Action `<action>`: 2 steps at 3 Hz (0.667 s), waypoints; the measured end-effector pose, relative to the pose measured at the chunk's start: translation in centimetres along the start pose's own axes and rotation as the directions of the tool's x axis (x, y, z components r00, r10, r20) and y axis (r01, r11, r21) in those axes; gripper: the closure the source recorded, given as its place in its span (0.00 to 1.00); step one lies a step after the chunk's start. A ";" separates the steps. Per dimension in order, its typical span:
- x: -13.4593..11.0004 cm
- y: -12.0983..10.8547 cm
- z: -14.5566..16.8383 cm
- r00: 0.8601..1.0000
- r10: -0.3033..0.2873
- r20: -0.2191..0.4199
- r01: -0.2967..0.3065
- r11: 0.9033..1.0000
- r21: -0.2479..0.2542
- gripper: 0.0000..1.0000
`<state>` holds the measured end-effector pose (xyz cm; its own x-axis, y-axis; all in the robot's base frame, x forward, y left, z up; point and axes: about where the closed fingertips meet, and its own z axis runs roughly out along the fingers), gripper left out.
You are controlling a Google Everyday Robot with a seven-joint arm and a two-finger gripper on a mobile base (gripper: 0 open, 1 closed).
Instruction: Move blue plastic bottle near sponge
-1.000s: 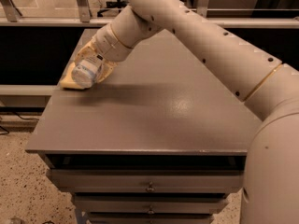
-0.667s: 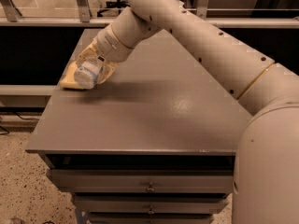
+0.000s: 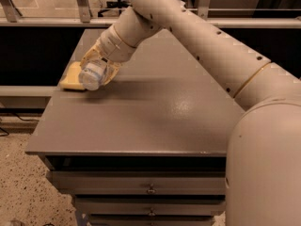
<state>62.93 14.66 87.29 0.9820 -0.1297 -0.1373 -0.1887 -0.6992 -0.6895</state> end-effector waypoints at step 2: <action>0.5 0.5 -0.9 0.999 0.022 -0.030 -0.023 1.000 -0.011 0.04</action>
Offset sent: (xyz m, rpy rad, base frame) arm 0.0041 -0.0120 0.0046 -0.0152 -0.0077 -0.0374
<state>63.29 13.65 87.52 0.9773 -0.1665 -0.1310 -0.2108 -0.7039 -0.6783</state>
